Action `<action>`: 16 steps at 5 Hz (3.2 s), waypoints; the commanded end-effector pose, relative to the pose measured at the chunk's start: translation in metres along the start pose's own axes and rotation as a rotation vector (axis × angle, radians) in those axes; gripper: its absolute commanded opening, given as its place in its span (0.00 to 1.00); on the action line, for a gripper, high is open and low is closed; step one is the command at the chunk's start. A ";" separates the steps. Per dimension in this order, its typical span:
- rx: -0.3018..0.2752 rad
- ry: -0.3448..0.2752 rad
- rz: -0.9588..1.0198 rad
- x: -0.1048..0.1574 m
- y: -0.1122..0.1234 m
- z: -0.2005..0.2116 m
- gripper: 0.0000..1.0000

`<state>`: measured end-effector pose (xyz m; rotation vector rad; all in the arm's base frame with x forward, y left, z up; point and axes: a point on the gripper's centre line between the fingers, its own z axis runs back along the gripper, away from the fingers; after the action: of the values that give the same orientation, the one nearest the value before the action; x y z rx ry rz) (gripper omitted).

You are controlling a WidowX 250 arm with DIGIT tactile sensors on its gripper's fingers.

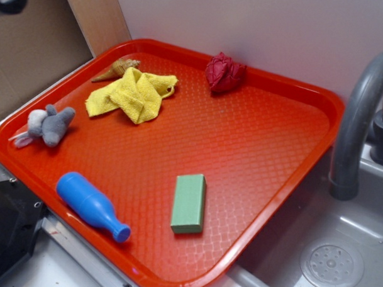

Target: Grab the green block.

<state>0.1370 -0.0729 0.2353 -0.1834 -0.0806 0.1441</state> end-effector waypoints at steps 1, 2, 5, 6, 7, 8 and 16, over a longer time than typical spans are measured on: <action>-0.002 -0.121 0.236 0.005 -0.054 -0.035 1.00; 0.022 -0.132 0.326 0.005 -0.063 -0.064 1.00; 0.065 -0.118 0.340 0.022 -0.046 -0.141 1.00; 0.059 -0.111 0.359 0.027 -0.051 -0.160 1.00; 0.083 -0.088 0.386 0.030 -0.056 -0.182 1.00; 0.084 -0.058 0.412 0.032 -0.077 -0.209 1.00; 0.152 0.013 -0.198 0.097 -0.016 -0.039 0.00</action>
<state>0.2271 -0.0764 0.1891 -0.0029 -0.0039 -0.0290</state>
